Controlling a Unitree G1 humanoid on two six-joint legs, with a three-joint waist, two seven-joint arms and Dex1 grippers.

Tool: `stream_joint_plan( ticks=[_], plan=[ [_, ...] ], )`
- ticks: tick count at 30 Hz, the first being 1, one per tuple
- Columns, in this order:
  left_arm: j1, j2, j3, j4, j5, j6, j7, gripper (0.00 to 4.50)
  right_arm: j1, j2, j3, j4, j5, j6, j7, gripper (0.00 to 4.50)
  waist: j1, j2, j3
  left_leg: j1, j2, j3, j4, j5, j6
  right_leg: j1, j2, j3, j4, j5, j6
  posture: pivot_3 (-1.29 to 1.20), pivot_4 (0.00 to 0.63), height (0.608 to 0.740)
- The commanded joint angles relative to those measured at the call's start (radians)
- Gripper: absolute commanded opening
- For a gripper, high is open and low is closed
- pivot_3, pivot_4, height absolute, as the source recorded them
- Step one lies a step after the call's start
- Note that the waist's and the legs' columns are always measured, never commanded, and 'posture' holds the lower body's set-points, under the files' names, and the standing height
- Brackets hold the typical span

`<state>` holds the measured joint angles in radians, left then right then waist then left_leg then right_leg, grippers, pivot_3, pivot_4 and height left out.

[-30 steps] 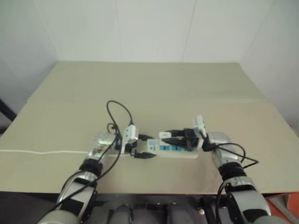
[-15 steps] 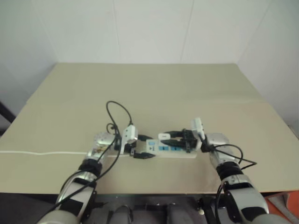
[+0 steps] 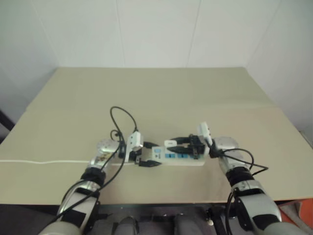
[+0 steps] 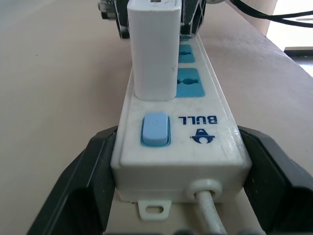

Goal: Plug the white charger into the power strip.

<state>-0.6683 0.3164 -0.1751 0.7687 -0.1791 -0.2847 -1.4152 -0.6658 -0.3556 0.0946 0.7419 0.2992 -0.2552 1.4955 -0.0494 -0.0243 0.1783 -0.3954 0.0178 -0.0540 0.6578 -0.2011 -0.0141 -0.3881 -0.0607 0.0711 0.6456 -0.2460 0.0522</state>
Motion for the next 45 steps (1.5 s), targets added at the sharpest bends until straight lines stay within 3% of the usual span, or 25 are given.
stream_joint_plan(
  ticks=[1,5,6,9,11,13,20,25,28,34,39,45],
  plan=[
    [-0.010,-0.002,-0.007,-0.036,0.005,-0.011,-0.016,3.26,0.059,-0.009,0.044,0.024,-0.059,-0.006,0.018,3.13,0.002,-0.002,-0.001,0.000,0.000,0.000,0.000,0.000,0.000,0.000,0.000,0.000,0.000,0.000,0.000,0.00,0.150,0.740],
    [-0.011,-0.005,-0.006,-0.032,0.008,-0.013,-0.010,3.26,0.074,-0.019,0.042,0.004,-0.055,-0.020,0.025,4.42,0.003,-0.003,-0.002,0.000,0.000,0.000,0.000,0.000,0.000,0.000,0.000,0.000,0.000,0.000,0.000,0.00,0.150,0.740],
    [-0.010,-0.006,-0.006,-0.035,0.007,-0.006,-0.011,3.26,0.078,-0.022,0.041,-0.002,-0.052,-0.018,0.029,4.46,0.004,-0.004,-0.002,0.000,0.000,0.000,0.000,0.000,0.000,0.000,0.000,0.000,0.000,0.000,0.000,0.00,0.150,0.740],
    [-0.013,-0.006,-0.005,-0.041,0.002,0.012,-0.020,3.26,0.086,-0.029,0.038,-0.013,-0.053,-0.022,0.023,4.46,0.004,-0.005,-0.003,0.000,0.000,0.000,0.000,0.000,0.000,0.000,0.000,0.000,0.000,0.000,0.000,0.00,0.150,0.740],
    [-0.010,-0.007,0.003,-0.046,-0.013,0.001,-0.035,4.00,0.091,-0.034,0.039,-0.020,-0.054,-0.024,0.023,4.50,0.004,-0.005,-0.003,0.000,0.000,0.000,0.000,0.000,0.000,0.000,0.000,0.000,0.000,0.000,0.000,0.00,0.150,0.740],
    [-0.002,-0.006,0.016,-0.065,-0.036,-0.006,-0.059,4.46,0.095,-0.038,0.040,-0.027,-0.054,-0.019,0.024,4.50,0.005,-0.005,-0.003,0.000,0.000,0.000,0.000,0.000,0.000,0.000,0.000,0.000,-0.001,0.000,0.000,0.00,0.150,0.740],
    [0.096,0.072,0.082,-0.362,-0.151,0.079,-0.054,4.46,0.149,-0.086,0.003,-0.217,-0.009,-0.024,0.001,4.50,0.007,-0.005,-0.003,-0.001,0.000,0.000,-0.001,0.000,0.000,0.000,0.000,0.000,-0.002,0.000,0.000,0.00,0.150,0.740],
    [0.240,0.254,0.163,-0.631,-0.248,0.253,-0.049,4.46,0.190,-0.276,-0.097,-0.515,0.077,0.117,-0.019,4.50,0.006,0.004,0.005,-0.004,0.000,0.000,-0.002,0.000,0.000,-0.004,-0.001,0.000,-0.002,0.000,0.000,0.00,0.150,0.740],
    [0.306,0.365,0.203,-0.679,-0.252,0.273,-0.070,4.46,0.208,-0.450,-0.159,-0.615,0.121,0.257,0.001,4.50,0.007,0.010,0.011,-0.006,0.000,0.001,-0.002,0.000,0.000,-0.007,-0.001,0.001,-0.002,0.000,0.000,0.00,0.150,0.740],
    [0.412,0.480,0.295,-0.667,-0.263,0.252,-0.079,4.46,0.307,-0.665,-0.290,-0.658,0.132,0.296,0.017,4.50,0.009,0.007,0.012,-0.006,0.002,0.002,-0.009,0.000,0.000,-0.011,0.000,0.000,-0.004,-0.003,-0.004,0.00,0.150,0.740],
    [0.436,0.507,0.314,-0.654,-0.266,0.231,-0.079,4.46,0.380,-0.747,-0.349,-0.689,0.141,0.341,-0.002,4.50,0.008,0.007,0.012,-0.012,0.002,0.003,-0.010,0.000,0.000,-0.017,-0.001,0.001,-0.003,-0.003,-0.005,0.00,0.150,0.740],
    [0.404,0.483,0.286,-0.628,-0.249,0.211,-0.066,4.46,0.432,-0.763,-0.362,-0.752,0.122,0.390,-0.064,4.50,0.007,0.007,0.012,-0.011,0.002,0.004,-0.010,0.000,0.000,-0.017,0.000,0.001,-0.003,-0.003,-0.004,0.00,0.150,0.740]
  ],
)
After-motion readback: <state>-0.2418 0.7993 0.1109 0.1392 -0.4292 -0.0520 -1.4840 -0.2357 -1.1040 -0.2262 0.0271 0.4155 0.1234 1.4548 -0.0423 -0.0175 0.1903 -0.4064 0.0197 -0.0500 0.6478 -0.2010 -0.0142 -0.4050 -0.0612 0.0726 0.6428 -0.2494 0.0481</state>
